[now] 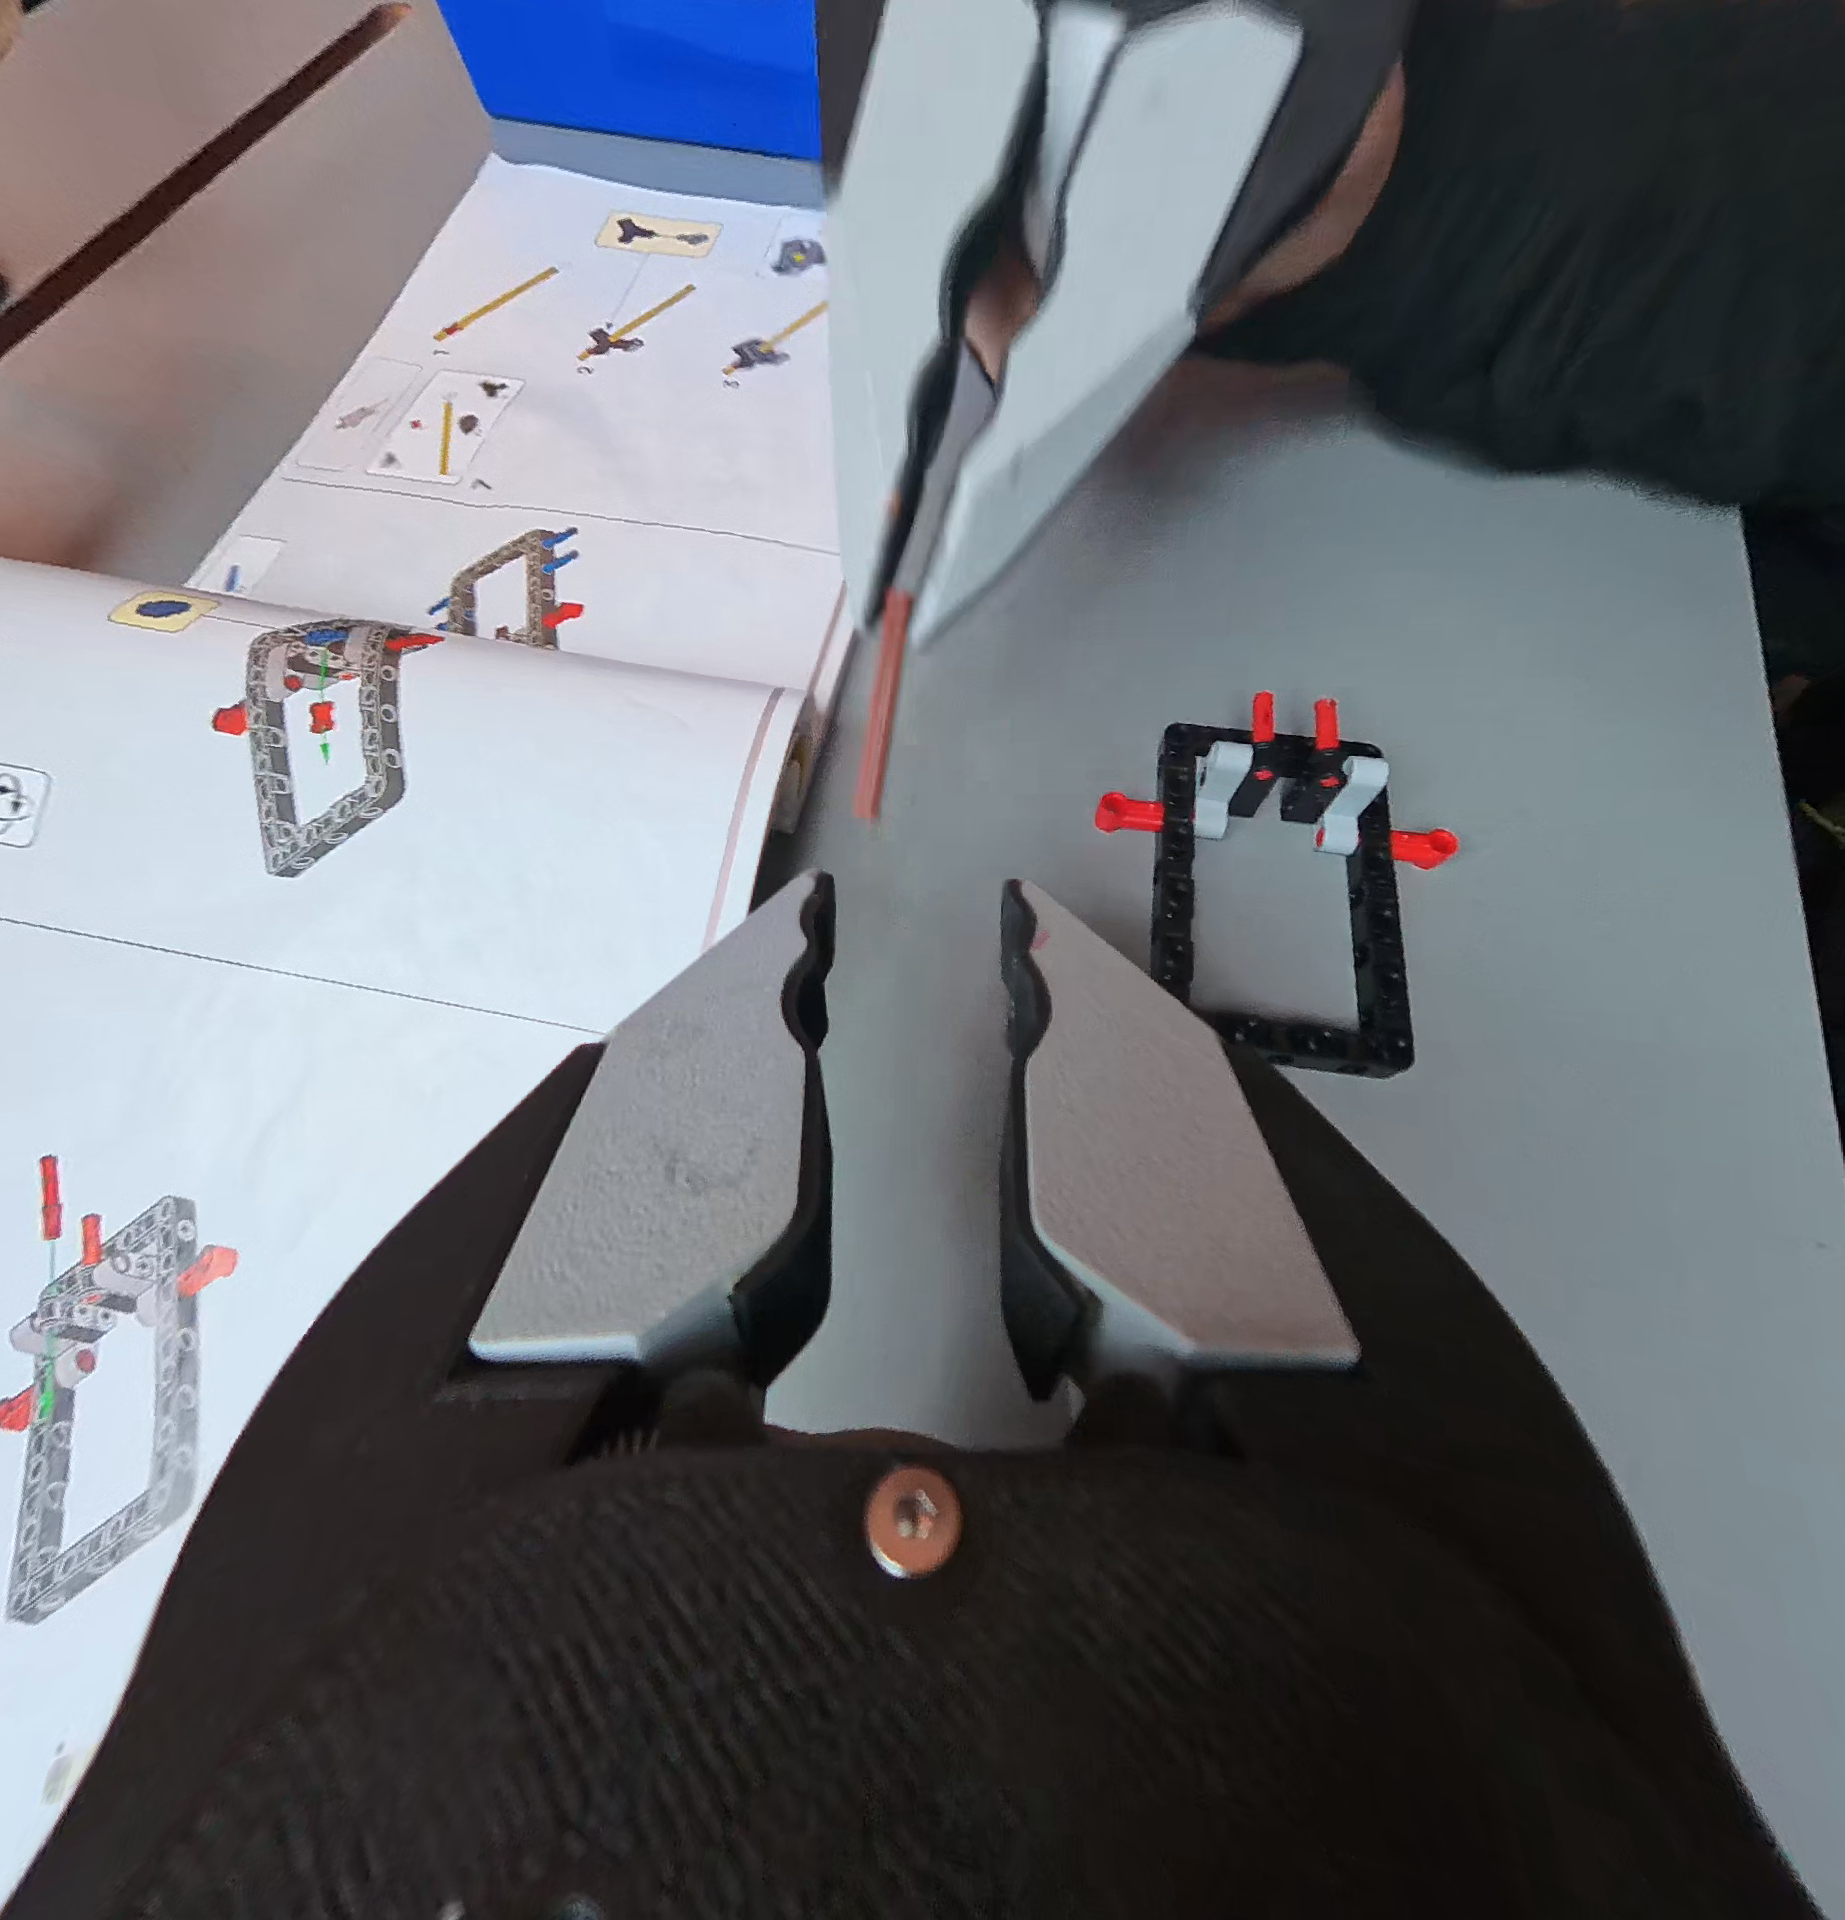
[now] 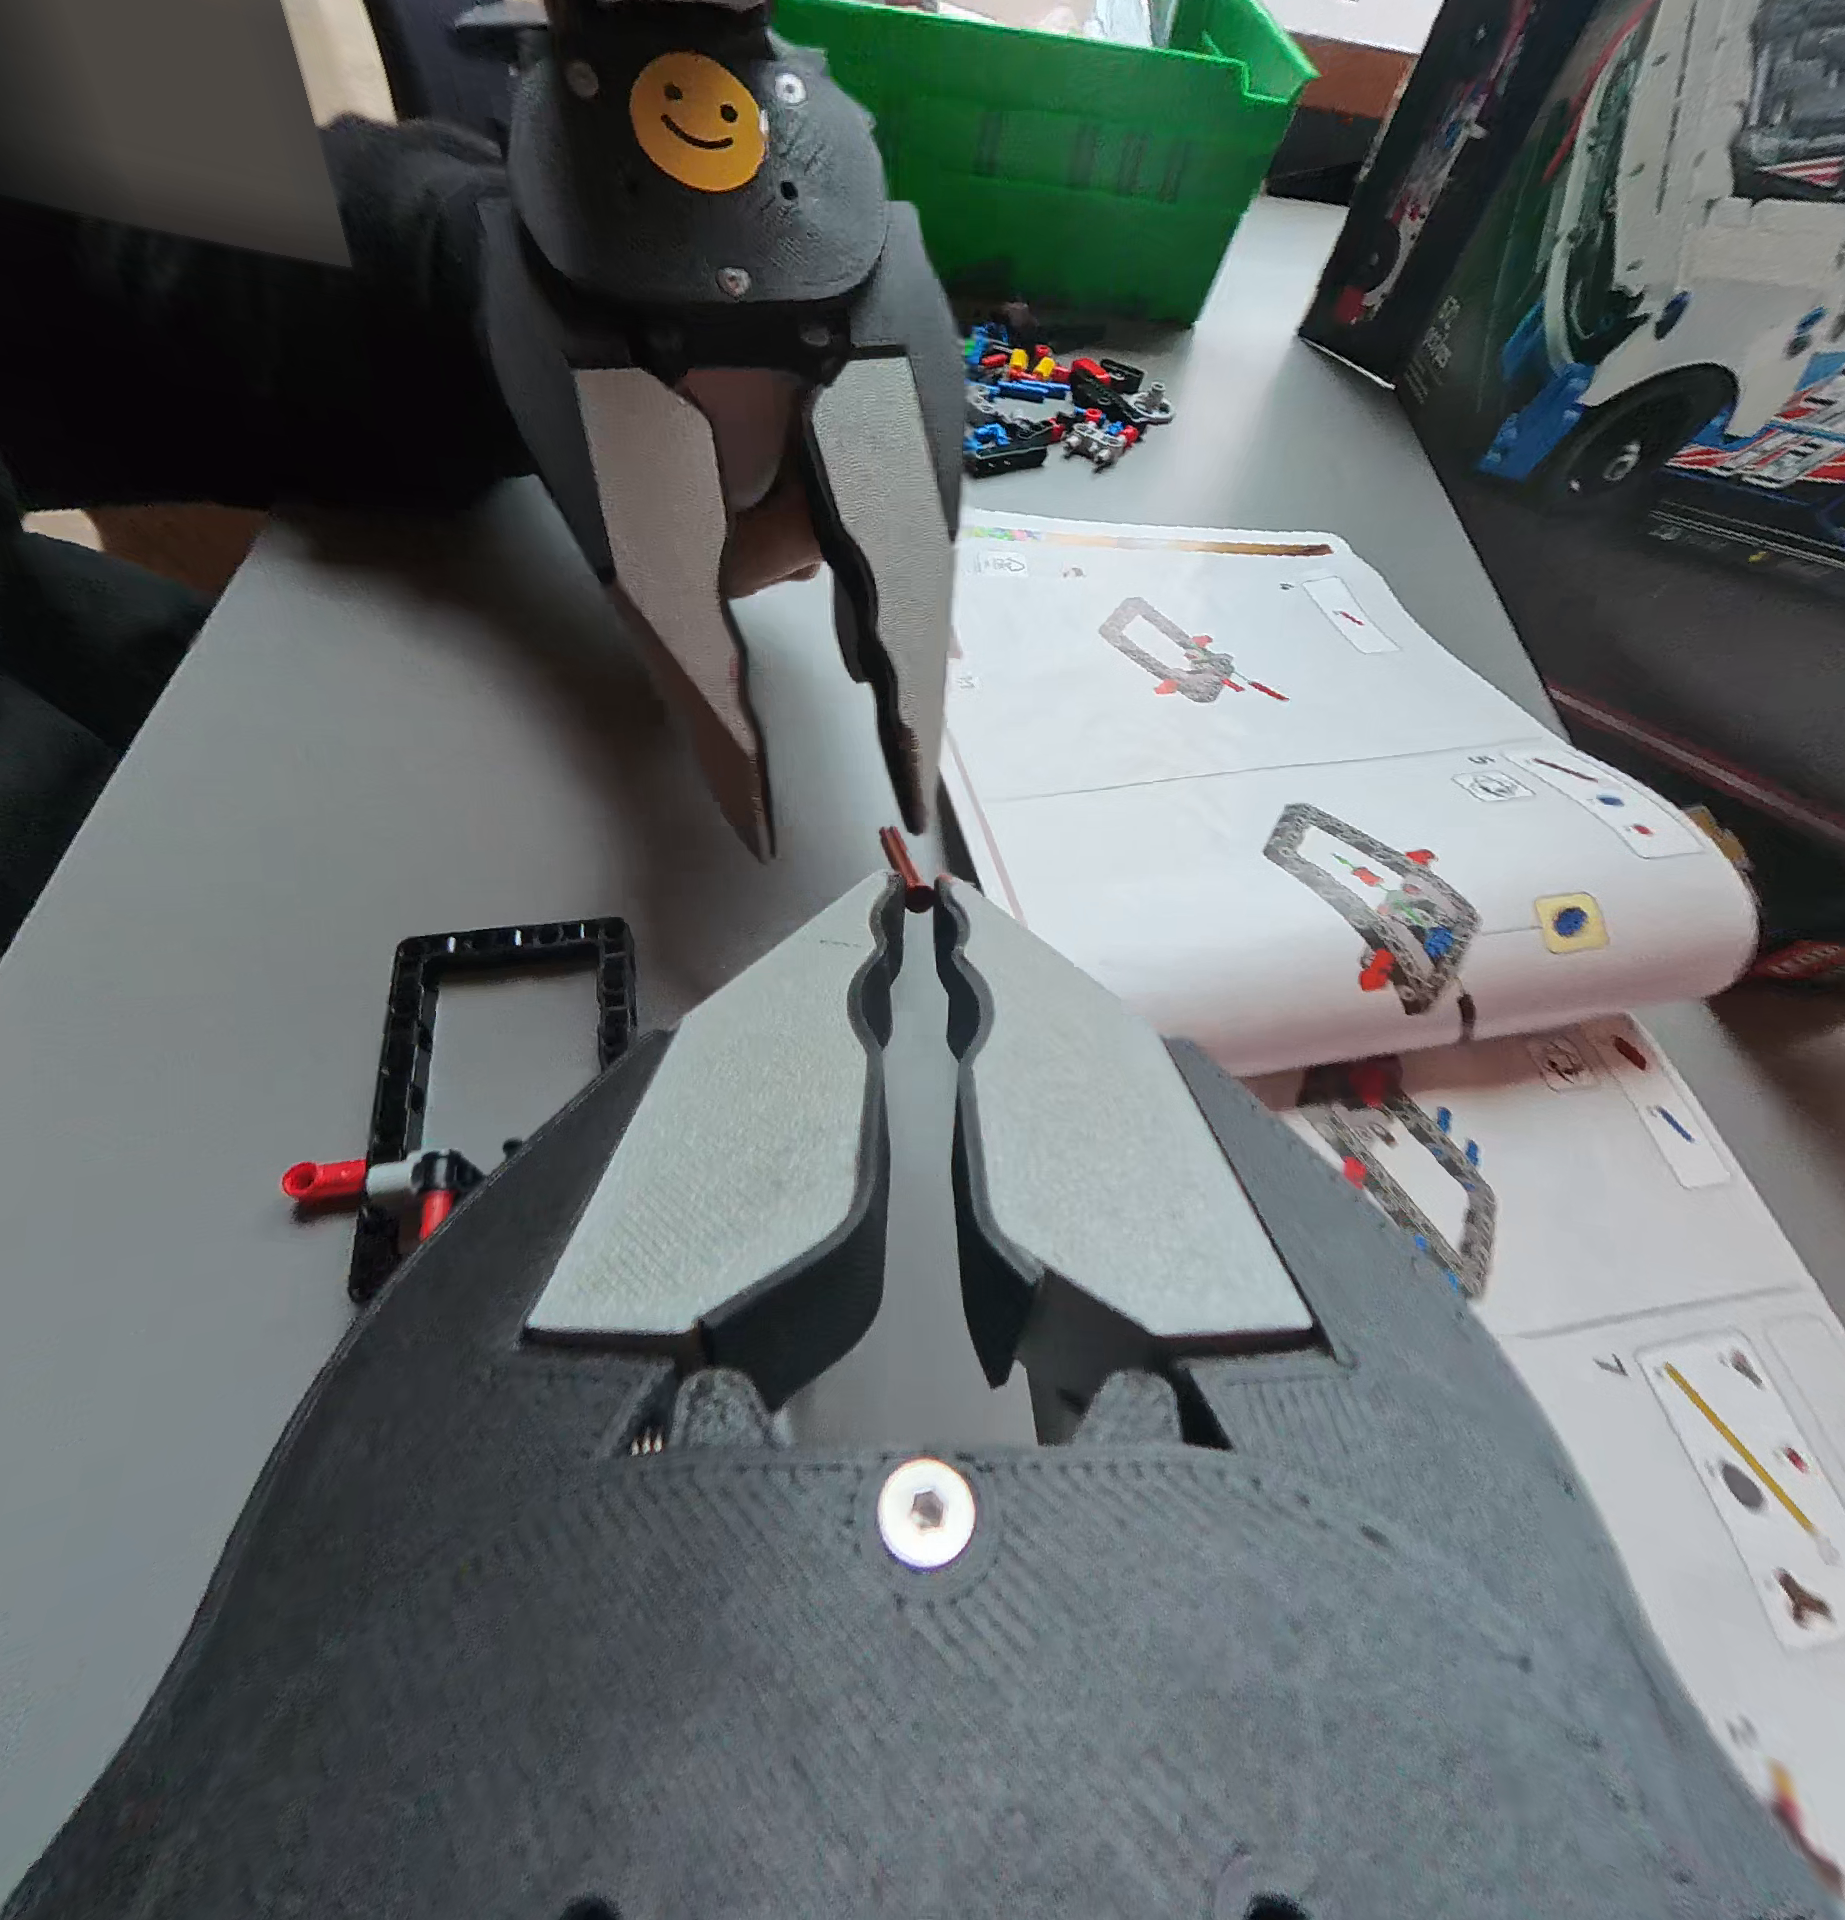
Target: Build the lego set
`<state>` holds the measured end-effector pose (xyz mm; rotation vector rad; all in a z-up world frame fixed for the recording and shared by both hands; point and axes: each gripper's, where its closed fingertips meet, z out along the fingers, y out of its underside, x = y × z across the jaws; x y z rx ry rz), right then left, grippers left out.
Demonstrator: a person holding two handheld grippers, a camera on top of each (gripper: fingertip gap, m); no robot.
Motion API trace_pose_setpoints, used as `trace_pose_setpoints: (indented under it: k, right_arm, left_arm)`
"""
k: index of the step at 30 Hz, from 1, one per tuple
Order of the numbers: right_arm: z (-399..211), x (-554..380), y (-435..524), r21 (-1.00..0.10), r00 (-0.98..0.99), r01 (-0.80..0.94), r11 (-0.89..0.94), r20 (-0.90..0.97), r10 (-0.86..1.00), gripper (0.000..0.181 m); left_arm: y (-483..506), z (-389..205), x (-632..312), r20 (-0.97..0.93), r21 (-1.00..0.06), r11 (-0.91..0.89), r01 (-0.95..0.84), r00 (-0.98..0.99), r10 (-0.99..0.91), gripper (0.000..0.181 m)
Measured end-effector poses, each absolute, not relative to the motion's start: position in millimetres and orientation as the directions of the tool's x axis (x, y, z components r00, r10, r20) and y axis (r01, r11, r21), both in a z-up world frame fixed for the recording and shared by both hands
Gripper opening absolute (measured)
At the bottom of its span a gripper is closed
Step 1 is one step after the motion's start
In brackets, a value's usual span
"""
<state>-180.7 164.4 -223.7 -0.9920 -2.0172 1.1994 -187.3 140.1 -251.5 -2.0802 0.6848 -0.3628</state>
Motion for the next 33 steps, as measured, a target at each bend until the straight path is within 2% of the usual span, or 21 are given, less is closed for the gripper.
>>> trace_pose_setpoints:
  k: [4,7,16,20,25,29,33]
  right_arm:
    - [-219.5,-153.9,192.3,-0.870,-0.423,0.349,0.348,0.186,0.887,0.002]
    - [-233.6,-119.3,206.9,-0.835,-0.344,0.458,0.305,0.149,0.927,0.002]
    - [-295.1,-48.1,207.4,-0.693,-0.315,0.671,0.263,0.055,0.948,0.003]
    - [-290.1,-47.5,201.4,-0.708,-0.337,0.656,0.262,0.035,0.941,0.006]
    - [-286.2,-49.3,195.5,-0.732,-0.365,0.629,0.263,0.022,0.931,0.014]
    - [-267.4,-56.0,194.2,-0.805,-0.365,0.549,0.226,0.013,0.931,0.016]
    - [-247.9,-66.7,209.1,-0.862,-0.307,0.465,0.204,0.060,0.950,0.015]
  left_arm:
    - [138.9,-259.5,-182.6,-0.034,-0.807,-0.453,-0.379,0.795,-0.605,0.027]
    - [137.4,-260.6,-180.3,-0.046,-0.799,-0.452,-0.397,0.789,-0.613,0.026]
    - [138.0,-268.3,-176.0,-0.075,-0.779,-0.456,-0.431,0.786,-0.614,0.023]
    - [133.9,-262.1,-173.8,-0.028,-0.789,-0.491,-0.369,0.821,-0.571,0.023]
    - [107.1,-243.3,-185.0,-0.074,-0.827,-0.454,-0.330,0.866,-0.495,0.023]
    - [72.8,-232.1,-219.5,-0.164,-0.858,-0.419,-0.297,0.931,-0.325,0.022]
    - [35.9,-226.5,-304.0,-0.258,-0.810,-0.513,-0.286,0.958,-0.127,0.011]
